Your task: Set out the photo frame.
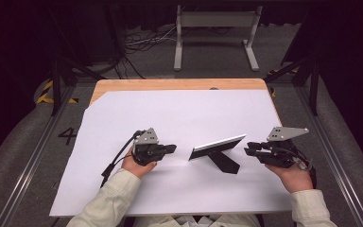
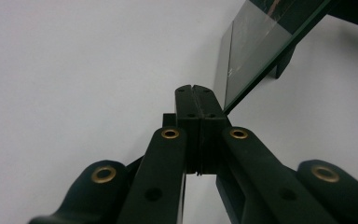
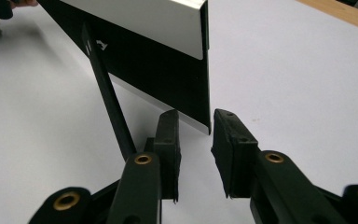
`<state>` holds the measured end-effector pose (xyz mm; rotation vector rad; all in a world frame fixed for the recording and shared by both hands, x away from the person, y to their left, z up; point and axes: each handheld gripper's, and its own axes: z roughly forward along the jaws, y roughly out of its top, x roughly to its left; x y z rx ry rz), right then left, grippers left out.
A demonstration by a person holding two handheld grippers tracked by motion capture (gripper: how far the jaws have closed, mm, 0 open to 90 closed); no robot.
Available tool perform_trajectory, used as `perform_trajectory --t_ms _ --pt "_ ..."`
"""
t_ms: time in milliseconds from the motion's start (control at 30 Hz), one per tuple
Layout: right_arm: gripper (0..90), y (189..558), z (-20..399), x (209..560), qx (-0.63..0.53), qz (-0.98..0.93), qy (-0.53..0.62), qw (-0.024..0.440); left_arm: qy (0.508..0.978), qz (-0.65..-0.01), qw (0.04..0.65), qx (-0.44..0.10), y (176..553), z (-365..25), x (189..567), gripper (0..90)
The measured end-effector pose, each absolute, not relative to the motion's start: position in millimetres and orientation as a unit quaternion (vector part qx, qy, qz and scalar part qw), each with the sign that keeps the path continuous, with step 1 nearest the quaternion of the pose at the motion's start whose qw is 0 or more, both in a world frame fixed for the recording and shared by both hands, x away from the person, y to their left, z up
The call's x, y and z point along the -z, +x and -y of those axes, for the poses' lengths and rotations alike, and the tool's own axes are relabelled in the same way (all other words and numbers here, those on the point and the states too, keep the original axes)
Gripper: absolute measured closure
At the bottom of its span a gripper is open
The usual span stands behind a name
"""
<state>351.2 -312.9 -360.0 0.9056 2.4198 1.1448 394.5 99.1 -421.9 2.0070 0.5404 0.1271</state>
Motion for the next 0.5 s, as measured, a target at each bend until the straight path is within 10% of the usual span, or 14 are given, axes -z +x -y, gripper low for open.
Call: perform_trajectory --t_ms 500 --pt "71.3 350.2 314.7 360.1 -0.409 -0.840 0.318 0.162 0.827 -0.239 0.504 -0.062 402.3 -67.4 433.7 90.0"
